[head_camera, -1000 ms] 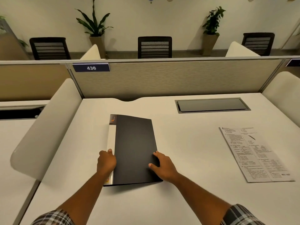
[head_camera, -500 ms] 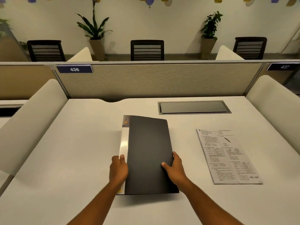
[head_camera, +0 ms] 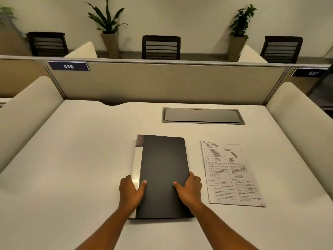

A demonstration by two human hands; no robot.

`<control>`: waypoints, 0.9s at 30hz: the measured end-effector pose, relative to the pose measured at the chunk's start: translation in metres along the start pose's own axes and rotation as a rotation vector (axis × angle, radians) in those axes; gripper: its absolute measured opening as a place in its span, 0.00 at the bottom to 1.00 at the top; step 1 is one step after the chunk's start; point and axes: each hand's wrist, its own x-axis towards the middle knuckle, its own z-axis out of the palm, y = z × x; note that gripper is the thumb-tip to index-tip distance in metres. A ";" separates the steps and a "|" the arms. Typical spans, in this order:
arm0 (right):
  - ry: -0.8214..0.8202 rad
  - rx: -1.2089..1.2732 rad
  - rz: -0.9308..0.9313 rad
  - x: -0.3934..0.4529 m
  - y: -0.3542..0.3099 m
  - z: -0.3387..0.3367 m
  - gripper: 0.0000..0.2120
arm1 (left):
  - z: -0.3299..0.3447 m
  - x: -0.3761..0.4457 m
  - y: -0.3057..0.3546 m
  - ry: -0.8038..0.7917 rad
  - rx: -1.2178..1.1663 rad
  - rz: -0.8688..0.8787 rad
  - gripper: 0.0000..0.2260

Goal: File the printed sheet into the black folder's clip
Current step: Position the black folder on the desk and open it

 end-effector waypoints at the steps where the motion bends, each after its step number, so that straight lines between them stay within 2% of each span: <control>1: 0.007 -0.026 0.001 0.001 0.000 -0.001 0.41 | 0.001 0.001 0.000 -0.002 0.035 0.004 0.24; 6: 0.033 -0.053 0.024 0.008 0.000 -0.005 0.40 | 0.002 0.010 0.001 -0.048 0.087 -0.018 0.28; 10: 0.015 0.011 0.044 0.011 0.000 -0.008 0.39 | 0.002 0.013 -0.003 -0.169 0.096 0.020 0.47; 16: 0.062 0.053 0.039 0.010 0.007 -0.004 0.36 | 0.002 -0.019 -0.030 -0.305 0.338 0.356 0.65; 19: 0.093 0.036 0.008 0.009 0.012 -0.003 0.34 | 0.000 -0.029 -0.043 -0.332 0.453 0.477 0.66; 27: 0.084 0.045 -0.036 0.002 0.015 -0.003 0.31 | -0.014 -0.032 -0.044 -0.334 0.411 0.511 0.58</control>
